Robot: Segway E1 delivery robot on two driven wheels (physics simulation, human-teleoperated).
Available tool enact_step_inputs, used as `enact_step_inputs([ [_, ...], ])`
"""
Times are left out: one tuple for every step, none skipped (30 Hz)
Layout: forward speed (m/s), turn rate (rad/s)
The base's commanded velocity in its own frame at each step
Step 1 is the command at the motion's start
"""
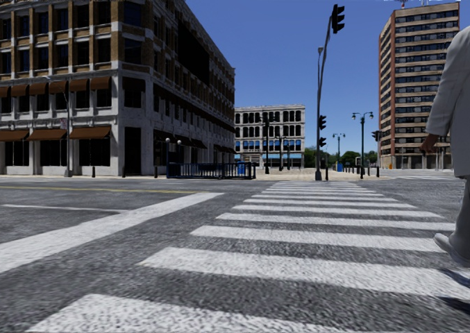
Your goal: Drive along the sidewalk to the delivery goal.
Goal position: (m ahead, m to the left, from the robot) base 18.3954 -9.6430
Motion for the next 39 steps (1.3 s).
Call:
enact_step_inputs([
  [1.55,-0.24],
  [1.55,-0.24],
  [1.55,-0.24],
  [1.55,-0.24],
  [1.55,-0.24],
  [1.55,-0.24],
  [1.55,-0.24],
  [1.55,-0.23],
  [1.55,-0.23],
  [1.55,-0.23],
  [1.55,-0.23],
  [1.55,-0.18],
  [1.55,-0.09],
  [1.55,-0.09],
  [1.55,-0.05],
  [1.55,-0.05],
  [1.55,-0.05],
  [1.55,-0.05],
  [1.55,-0.05],
  [1.55,-0.05],
  [1.55,-0.05],
  [1.55,-0.05],
  [1.55,-0.05],
  [1.55,-0.05],
  [1.55,-0.05],
  [1.55,-0.05],
  [1.55,-0.05],
  [1.55,-0.05],
  [1.55,-0.05],
  [1.55,-0.05],
  [1.55,-0.08],
  [1.55,-0.08],
  [1.55,-0.17],
  [1.55,-0.26],
  [1.58,-0.30],
  [1.58,-0.30],
  [2.00,-0.30],
  [2.00,-0.31],
  [2.00,-0.31],
])
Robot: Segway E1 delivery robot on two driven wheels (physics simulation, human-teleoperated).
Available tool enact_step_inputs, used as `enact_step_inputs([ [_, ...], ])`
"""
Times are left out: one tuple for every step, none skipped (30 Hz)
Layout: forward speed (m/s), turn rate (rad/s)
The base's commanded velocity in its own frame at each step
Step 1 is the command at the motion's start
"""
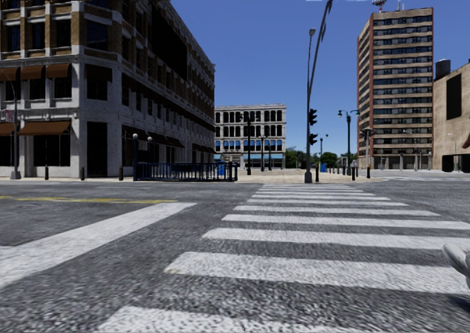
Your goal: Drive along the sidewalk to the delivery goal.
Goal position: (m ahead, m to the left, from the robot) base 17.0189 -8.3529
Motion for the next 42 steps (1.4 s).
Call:
enact_step_inputs([
  [2.00,-0.31],
  [2.00,-0.31],
  [2.00,-0.31],
  [2.00,-0.31],
  [2.00,-0.31],
  [2.00,-0.31],
  [2.00,-0.31],
  [2.00,-0.31],
  [2.00,-0.25],
  [2.00,-0.25],
  [2.00,-0.02],
  [2.00,0.00],
  [2.00,0.00],
  [2.00,0.00],
  [2.00,0.00],
  [2.00,0.00],
  [2.00,0.00],
  [2.00,0.00],
  [2.00,0.00],
  [2.00,0.00],
  [2.00,0.00],
  [2.00,0.00],
  [2.00,0.00],
  [2.00,0.00],
  [2.00,0.00],
  [2.00,0.00],
  [2.00,0.00],
  [2.00,0.00],
  [2.00,0.00],
  [2.00,0.00],
  [2.00,0.00],
  [2.00,0.00],
  [2.00,0.00],
  [2.00,0.00],
  [2.00,0.00],
  [2.00,0.00],
  [2.00,0.00],
  [2.00,0.00],
  [2.00,0.00],
  [2.00,0.00],
  [2.00,0.00],
  [2.00,0.00],
])
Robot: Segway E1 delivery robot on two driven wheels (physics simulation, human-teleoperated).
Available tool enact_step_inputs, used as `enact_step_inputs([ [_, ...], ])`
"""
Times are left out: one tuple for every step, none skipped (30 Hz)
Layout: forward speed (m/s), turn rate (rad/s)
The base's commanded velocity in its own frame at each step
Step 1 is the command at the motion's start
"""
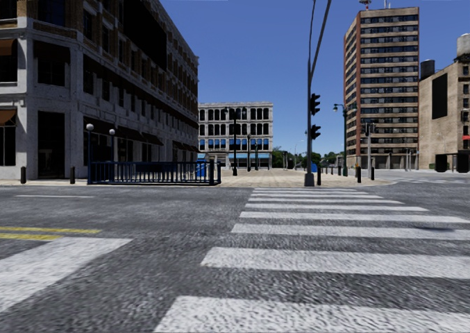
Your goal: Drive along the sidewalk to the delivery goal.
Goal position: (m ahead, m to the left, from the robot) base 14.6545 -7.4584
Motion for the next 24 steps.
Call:
enact_step_inputs([
  [2.00,-0.03],
  [2.00,-0.13],
  [2.00,-0.13],
  [2.00,-0.23],
  [2.00,-0.28],
  [2.00,-0.35],
  [2.00,-0.35],
  [2.00,-0.38],
  [2.00,-0.38],
  [2.00,-0.38],
  [2.00,-0.39],
  [2.00,-0.39],
  [2.00,-0.39],
  [2.00,-0.39],
  [2.00,-0.39],
  [2.00,-0.39],
  [2.00,-0.39],
  [2.00,-0.39],
  [2.00,-0.39],
  [2.00,-0.39],
  [2.00,-0.31],
  [2.00,-0.05],
  [2.00,0.00],
  [2.00,0.00],
])
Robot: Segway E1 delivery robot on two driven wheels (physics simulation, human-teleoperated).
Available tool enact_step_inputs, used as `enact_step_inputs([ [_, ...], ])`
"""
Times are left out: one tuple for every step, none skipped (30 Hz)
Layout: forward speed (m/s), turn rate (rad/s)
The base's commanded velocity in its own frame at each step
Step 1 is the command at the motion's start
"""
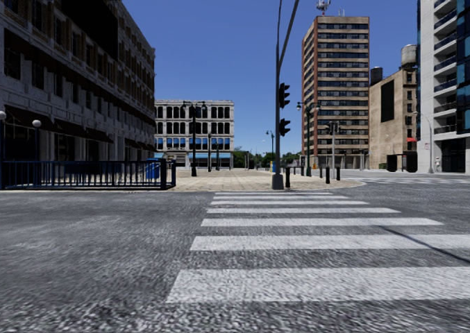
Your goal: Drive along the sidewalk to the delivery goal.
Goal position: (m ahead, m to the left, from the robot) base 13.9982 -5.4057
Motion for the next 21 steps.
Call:
enact_step_inputs([
  [2.00,0.00],
  [2.00,0.00],
  [2.00,0.00],
  [2.00,0.00],
  [2.00,0.00],
  [2.00,0.00],
  [2.00,0.00],
  [2.00,0.00],
  [2.00,0.00],
  [2.00,0.00],
  [2.00,0.00],
  [2.00,0.00],
  [2.00,0.00],
  [2.00,0.00],
  [2.00,0.00],
  [2.00,0.00],
  [2.00,0.00],
  [2.00,0.00],
  [2.00,0.00],
  [2.00,-0.03],
  [2.00,-0.03],
])
